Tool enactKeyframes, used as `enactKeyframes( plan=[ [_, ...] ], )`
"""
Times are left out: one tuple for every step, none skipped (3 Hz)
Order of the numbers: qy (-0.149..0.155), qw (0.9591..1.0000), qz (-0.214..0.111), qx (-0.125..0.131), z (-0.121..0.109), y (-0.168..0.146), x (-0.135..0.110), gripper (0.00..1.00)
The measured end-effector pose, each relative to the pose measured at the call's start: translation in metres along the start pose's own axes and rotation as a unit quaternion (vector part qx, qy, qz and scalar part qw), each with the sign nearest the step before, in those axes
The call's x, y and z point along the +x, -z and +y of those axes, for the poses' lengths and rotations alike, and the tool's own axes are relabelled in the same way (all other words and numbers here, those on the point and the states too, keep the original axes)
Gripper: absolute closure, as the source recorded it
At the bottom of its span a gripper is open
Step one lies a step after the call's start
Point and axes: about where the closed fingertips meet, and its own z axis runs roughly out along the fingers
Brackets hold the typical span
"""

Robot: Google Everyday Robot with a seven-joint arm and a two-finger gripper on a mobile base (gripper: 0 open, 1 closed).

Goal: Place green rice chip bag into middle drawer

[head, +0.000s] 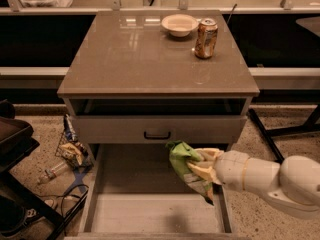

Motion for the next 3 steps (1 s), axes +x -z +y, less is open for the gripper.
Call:
enactKeyframes(
  plan=[
    [0.029,0.9996,-0.001,-0.006,0.000,-0.040,0.037,1.00],
    [0.055,0.9984,0.003,-0.004,0.001,-0.062,0.068,1.00],
    [0.074,0.9971,0.017,0.003,0.006,-0.079,0.091,1.00]
  ],
)
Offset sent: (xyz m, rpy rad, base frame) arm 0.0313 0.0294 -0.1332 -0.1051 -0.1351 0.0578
